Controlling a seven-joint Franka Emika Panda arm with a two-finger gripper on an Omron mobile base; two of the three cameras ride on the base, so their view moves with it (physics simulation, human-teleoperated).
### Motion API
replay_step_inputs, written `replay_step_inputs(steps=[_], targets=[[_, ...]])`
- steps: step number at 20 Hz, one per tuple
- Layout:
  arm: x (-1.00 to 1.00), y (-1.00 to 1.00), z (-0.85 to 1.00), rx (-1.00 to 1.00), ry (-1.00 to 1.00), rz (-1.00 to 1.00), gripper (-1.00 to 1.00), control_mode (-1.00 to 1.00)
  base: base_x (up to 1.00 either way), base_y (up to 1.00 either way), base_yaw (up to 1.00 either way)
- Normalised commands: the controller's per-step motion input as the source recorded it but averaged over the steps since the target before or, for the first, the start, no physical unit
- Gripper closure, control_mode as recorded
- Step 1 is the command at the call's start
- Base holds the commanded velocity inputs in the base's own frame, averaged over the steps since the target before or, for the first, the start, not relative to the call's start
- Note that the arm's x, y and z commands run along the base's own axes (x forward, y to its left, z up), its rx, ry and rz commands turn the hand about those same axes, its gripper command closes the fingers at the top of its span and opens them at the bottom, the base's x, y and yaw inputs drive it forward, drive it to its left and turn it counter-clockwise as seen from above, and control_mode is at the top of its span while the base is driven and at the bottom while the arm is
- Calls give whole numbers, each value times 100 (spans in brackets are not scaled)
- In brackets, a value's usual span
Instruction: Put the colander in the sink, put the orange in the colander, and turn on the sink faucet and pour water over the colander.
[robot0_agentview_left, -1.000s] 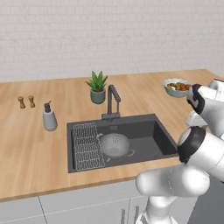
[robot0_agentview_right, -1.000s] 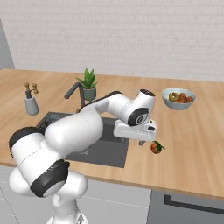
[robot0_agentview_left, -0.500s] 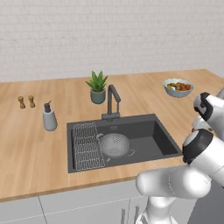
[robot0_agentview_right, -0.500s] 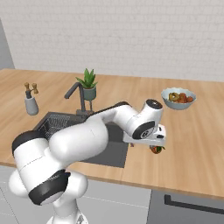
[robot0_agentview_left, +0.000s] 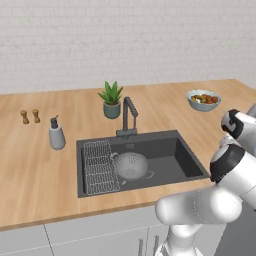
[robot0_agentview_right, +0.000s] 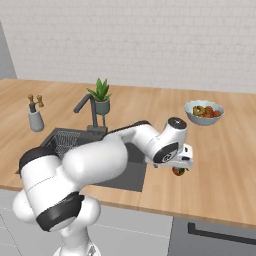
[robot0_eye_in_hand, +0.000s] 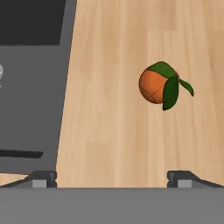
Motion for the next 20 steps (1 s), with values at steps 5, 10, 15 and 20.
replay_step_inputs(steps=[5, 10, 15, 20], targets=[[28, -18, -4, 0, 0, -6, -100, -100, 0, 0, 0], [30, -31, -14, 3, 0, -2, -100, -100, 0, 0, 0], [23, -18, -21, 1, 0, 0, -100, -100, 0, 0, 0], [37, 0, -13, 0, 0, 0, -100, -100, 0, 0, 0]])
